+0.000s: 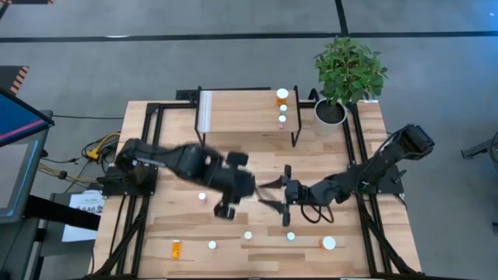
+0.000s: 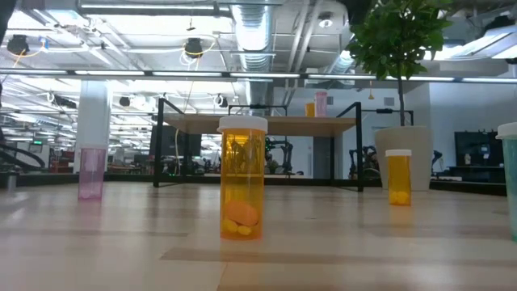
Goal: Pick and place medicine bottles onto shelf by color
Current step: Put the top small blue pill bottle on the shelf
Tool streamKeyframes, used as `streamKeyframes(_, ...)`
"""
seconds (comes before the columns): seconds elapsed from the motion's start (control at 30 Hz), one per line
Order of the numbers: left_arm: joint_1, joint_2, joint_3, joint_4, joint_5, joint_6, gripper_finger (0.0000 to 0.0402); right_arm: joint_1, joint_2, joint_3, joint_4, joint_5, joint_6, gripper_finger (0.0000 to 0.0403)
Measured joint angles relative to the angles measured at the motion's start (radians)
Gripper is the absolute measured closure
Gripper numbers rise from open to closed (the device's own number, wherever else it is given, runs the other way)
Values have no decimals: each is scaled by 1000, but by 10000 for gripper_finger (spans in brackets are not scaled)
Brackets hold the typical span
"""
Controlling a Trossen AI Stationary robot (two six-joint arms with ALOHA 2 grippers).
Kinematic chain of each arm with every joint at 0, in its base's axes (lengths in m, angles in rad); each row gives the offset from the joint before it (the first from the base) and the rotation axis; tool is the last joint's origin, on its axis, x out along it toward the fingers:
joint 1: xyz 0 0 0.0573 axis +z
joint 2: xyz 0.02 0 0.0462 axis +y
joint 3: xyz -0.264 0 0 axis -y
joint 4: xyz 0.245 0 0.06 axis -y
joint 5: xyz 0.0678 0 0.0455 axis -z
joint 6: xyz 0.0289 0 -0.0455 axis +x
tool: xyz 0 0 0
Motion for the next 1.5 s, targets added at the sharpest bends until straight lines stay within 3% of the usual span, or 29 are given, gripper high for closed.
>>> streamKeyframes(0.17, -101, 0, -64, 47, -82, -57, 281, 18, 0, 0, 28, -113, 64, 171)
streamKeyframes(0.37, -176, -29, -206, 166, -173, -76, 281, 45, 1, 0, 24, -128, 77, 171)
streamKeyframes(0.5, -180, -111, -403, 323, -164, -77, 281, 51, 1, 0, 20, -128, 74, 171)
streamKeyframes(0.73, -136, -385, -813, 736, -60, -114, 281, 38, 0, 0, 10, -130, 82, 171)
streamKeyframes(0.9, -134, -495, -983, 931, -54, -115, 281, 6, 59, 15, 13, -181, 142, 171)
streamKeyframes(1.13, -139, -506, -1036, 933, -52, -127, 281, -39, 232, 152, 15, -289, 176, 171)
streamKeyframes(1.5, -144, -506, -1045, 932, -36, -140, 281, -65, 294, 276, -84, -359, 234, 171)
